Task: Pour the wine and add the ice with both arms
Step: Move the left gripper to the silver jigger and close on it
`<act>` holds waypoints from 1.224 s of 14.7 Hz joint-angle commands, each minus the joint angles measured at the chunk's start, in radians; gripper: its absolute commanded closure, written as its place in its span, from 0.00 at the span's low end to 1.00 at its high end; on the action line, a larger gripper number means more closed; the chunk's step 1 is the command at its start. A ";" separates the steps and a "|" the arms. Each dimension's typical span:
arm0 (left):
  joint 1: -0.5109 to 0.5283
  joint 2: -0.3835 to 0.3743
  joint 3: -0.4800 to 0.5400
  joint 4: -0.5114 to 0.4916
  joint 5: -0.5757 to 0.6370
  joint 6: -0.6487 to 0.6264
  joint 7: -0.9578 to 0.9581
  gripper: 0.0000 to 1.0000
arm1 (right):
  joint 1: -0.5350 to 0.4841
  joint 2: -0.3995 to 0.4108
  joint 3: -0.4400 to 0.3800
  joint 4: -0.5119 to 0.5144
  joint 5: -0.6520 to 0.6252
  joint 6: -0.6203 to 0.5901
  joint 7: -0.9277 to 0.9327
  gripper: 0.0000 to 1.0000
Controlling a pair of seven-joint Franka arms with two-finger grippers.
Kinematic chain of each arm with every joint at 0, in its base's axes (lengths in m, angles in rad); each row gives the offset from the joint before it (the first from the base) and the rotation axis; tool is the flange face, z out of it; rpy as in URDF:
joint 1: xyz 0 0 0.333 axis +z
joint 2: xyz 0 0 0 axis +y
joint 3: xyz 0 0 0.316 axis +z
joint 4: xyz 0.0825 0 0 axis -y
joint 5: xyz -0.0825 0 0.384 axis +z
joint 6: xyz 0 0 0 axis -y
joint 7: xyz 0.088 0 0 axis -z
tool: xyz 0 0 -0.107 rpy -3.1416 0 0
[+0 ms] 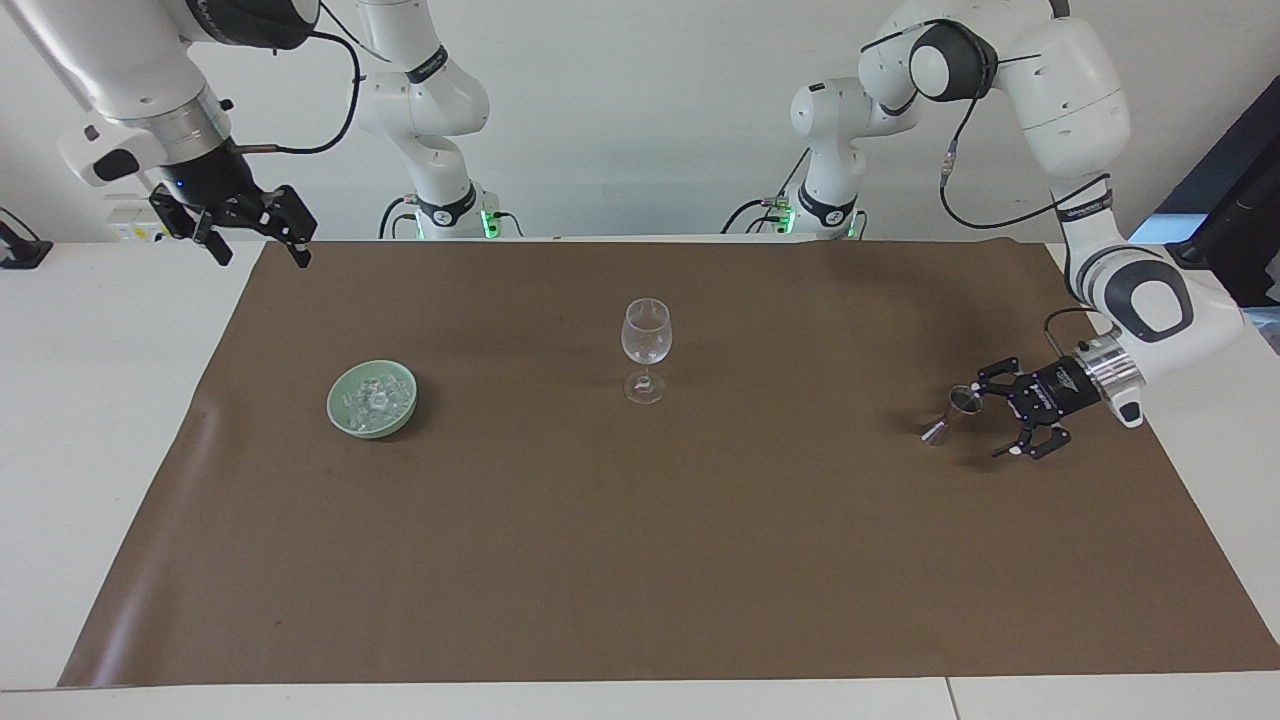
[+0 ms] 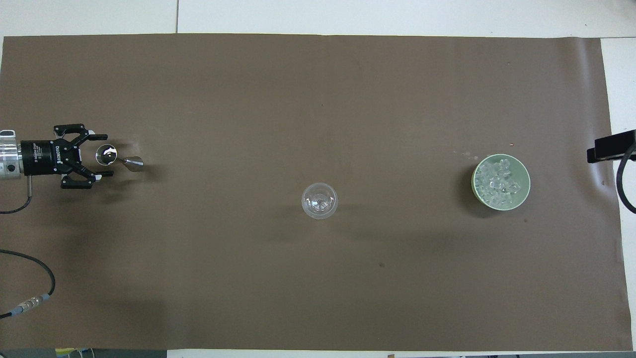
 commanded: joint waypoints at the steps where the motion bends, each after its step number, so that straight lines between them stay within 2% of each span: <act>1: -0.016 -0.062 -0.001 -0.095 -0.037 0.033 0.020 0.00 | -0.014 -0.009 0.006 -0.009 0.026 -0.006 -0.019 0.00; 5: -0.022 -0.087 -0.001 -0.167 -0.115 0.040 0.095 0.02 | -0.014 -0.009 0.005 -0.009 0.026 -0.006 -0.019 0.00; 7: -0.022 -0.088 -0.001 -0.168 -0.123 0.035 0.102 0.04 | -0.014 -0.009 0.005 -0.009 0.026 -0.006 -0.019 0.00; 9: -0.021 -0.096 -0.001 -0.176 -0.154 0.030 0.108 0.12 | -0.014 -0.009 0.006 -0.009 0.026 -0.006 -0.019 0.00; 18: -0.012 -0.107 0.001 -0.198 -0.169 0.020 0.135 0.22 | -0.014 -0.009 0.006 -0.009 0.026 -0.006 -0.019 0.00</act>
